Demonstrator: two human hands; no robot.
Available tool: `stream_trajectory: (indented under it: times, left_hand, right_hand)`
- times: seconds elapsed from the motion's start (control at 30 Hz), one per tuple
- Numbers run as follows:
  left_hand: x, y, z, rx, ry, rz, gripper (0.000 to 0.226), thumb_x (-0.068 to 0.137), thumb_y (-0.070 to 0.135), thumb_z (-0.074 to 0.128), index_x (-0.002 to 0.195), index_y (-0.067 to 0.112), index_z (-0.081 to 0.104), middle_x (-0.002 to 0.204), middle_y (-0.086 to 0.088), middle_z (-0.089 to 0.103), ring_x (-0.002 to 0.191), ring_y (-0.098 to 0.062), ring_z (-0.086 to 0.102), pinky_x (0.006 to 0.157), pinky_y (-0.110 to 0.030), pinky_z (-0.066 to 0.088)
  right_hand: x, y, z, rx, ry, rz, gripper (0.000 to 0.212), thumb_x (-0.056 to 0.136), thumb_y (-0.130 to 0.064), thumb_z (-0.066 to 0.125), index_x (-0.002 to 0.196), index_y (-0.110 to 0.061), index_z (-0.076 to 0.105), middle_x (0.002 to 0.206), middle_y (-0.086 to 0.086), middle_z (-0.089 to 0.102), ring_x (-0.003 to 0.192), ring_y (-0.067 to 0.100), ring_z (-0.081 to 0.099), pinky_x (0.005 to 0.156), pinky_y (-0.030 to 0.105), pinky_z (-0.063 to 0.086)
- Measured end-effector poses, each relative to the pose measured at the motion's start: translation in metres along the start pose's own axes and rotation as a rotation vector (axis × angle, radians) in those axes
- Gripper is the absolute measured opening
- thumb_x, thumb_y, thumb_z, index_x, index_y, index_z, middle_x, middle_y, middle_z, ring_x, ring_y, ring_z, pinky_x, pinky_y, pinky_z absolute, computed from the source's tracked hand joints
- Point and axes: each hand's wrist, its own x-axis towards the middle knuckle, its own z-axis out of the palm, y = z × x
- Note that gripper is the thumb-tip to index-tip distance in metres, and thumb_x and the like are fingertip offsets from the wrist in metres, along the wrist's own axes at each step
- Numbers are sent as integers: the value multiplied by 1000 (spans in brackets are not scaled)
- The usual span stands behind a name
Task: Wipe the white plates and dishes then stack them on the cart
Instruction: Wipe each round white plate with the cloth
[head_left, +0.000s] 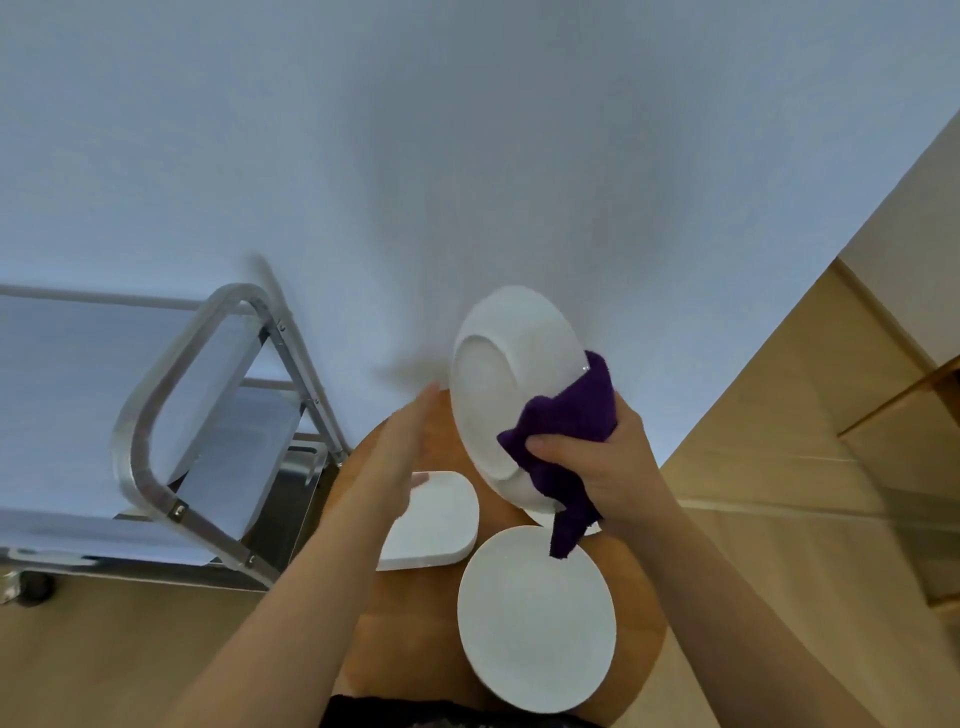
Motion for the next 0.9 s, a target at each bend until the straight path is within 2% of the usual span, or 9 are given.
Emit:
stream_trajectory:
  times: [0.1,0.23,0.33,0.43,0.53,0.63,0.73,0.8,0.9]
  left_hand:
    - [4,-33,5,-470,-316,-108,78,65,56,74,130,18,51,124,-11,63,116,-33,58,100,-54,43]
    - [6,-27,3,-601,-233,-3,65,55,31,83,114,12,61,105,-12,72,91,-28,70,68,-39,58]
    - [7,-9,0,-453,-174,89,62,58,25,80,115,7,63,100,-12,73,87,-26,71,69,-34,56]
    - [-1,8,-5,-336,-89,159,66,51,23,81,112,5,63,102,-15,72,86,-29,70,68,-36,56]
    - [-7,25,-20,-188,23,288,63,47,20,89,104,11,63,104,-13,70,87,-31,68,63,-39,56]
    - [-14,43,-24,283,158,495,52,45,38,87,86,24,59,91,2,67,81,-17,65,62,-33,54]
    - [-23,53,-10,756,163,652,46,42,53,75,72,30,49,76,12,58,72,-6,55,56,-24,41]
    - [-27,56,2,892,99,708,43,48,53,78,69,29,48,71,13,57,68,-5,54,54,-23,40]
    - [-27,55,12,1001,6,818,27,77,35,72,71,23,49,66,14,52,66,-13,55,60,-19,40]
  right_hand:
    - [-4,5,-3,205,-47,39,50,58,-3,72,107,-10,60,94,12,69,89,29,68,72,37,57]
    - [-6,17,-13,306,-88,132,60,55,-11,77,111,-6,60,100,16,69,93,32,67,71,35,56]
    - [-8,23,-28,351,-105,203,53,52,-14,79,103,-7,65,93,14,71,84,28,70,63,31,56]
    - [-9,22,-39,120,-111,231,60,54,-20,85,107,-6,61,91,13,72,78,25,70,60,29,55]
    - [-7,18,-53,-19,74,215,60,60,-29,81,111,-8,58,87,13,71,70,26,70,56,30,55]
    - [3,-4,-61,-260,250,-28,52,72,-32,75,118,-24,52,103,-1,66,86,17,66,63,21,54]
    - [17,-37,-43,-522,19,-326,60,75,-44,71,124,-51,37,118,-30,46,103,-8,51,74,4,46]
    - [26,-49,-22,-766,-208,-470,71,76,-52,69,131,-56,24,133,-29,36,115,-13,39,94,5,33]
    - [38,-47,-6,-1197,-411,-543,96,71,-61,68,145,-44,10,155,-3,18,140,17,13,113,32,18]
